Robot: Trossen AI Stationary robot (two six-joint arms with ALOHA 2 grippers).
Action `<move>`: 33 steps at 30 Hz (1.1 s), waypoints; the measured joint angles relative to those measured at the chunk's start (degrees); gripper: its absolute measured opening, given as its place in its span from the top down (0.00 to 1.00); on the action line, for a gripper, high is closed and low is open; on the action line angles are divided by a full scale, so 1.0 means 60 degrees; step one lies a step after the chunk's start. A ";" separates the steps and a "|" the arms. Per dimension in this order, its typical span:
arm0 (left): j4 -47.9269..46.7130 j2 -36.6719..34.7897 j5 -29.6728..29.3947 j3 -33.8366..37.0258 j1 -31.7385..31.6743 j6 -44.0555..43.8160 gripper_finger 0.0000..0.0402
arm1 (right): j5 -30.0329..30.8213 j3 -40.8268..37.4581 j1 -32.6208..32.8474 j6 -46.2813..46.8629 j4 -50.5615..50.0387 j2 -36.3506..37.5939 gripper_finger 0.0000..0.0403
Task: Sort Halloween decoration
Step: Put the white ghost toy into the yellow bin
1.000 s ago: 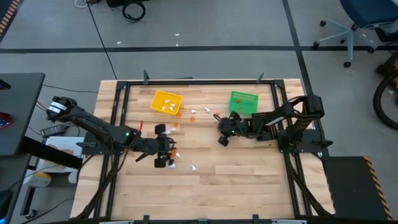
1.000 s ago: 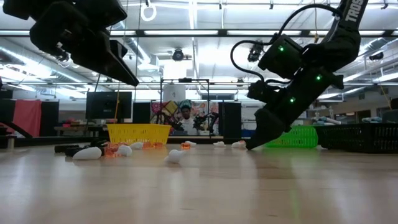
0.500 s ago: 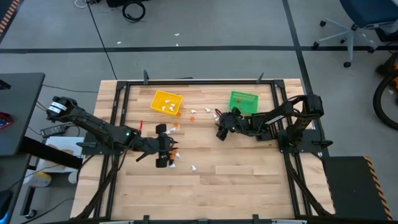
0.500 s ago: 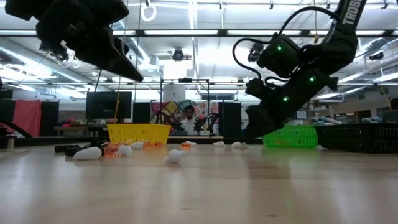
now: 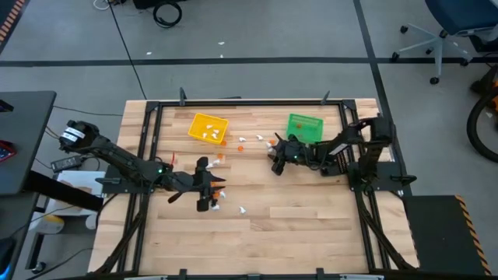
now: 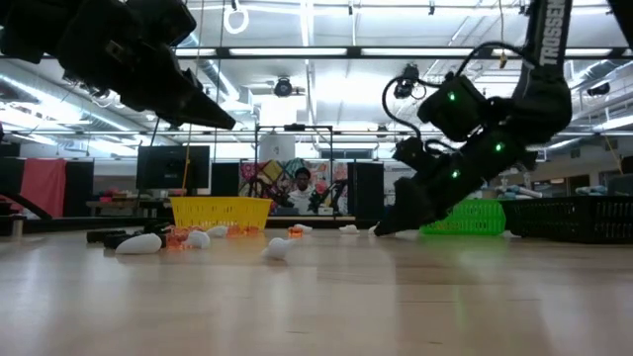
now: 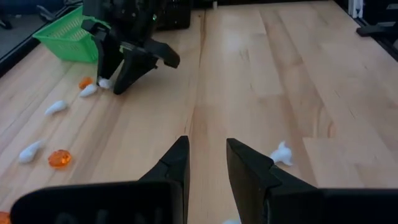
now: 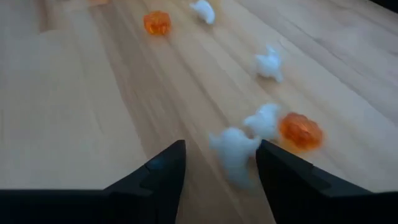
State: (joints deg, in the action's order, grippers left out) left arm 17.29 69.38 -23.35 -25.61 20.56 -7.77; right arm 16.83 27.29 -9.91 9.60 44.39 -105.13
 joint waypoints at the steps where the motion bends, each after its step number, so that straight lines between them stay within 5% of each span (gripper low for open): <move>1: -0.0008 0.0000 0.0000 0.0000 0.0002 -0.0001 0.80 | 0.0001 0.0036 -0.0004 0.0011 0.0231 -0.0206 0.50; 8: -0.0059 0.0000 0.0000 0.0000 0.0285 -0.0070 0.80 | 0.0003 -0.0016 0.0032 0.0048 0.0769 -0.0745 0.55; 22: -0.0701 0.0000 0.0000 0.0000 0.0255 -0.0316 0.80 | -0.0242 0.0021 0.0287 -0.0847 0.0093 -0.0156 0.85; 33: -0.1166 0.0149 -0.0003 0.0000 0.0662 -0.1352 0.80 | -0.0273 0.0541 0.0514 -0.0899 -0.0753 -0.0052 0.85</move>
State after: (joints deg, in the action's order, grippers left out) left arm 10.29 70.28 -23.37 -25.61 24.53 -15.88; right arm 15.19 30.54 -6.83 4.21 39.87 -105.45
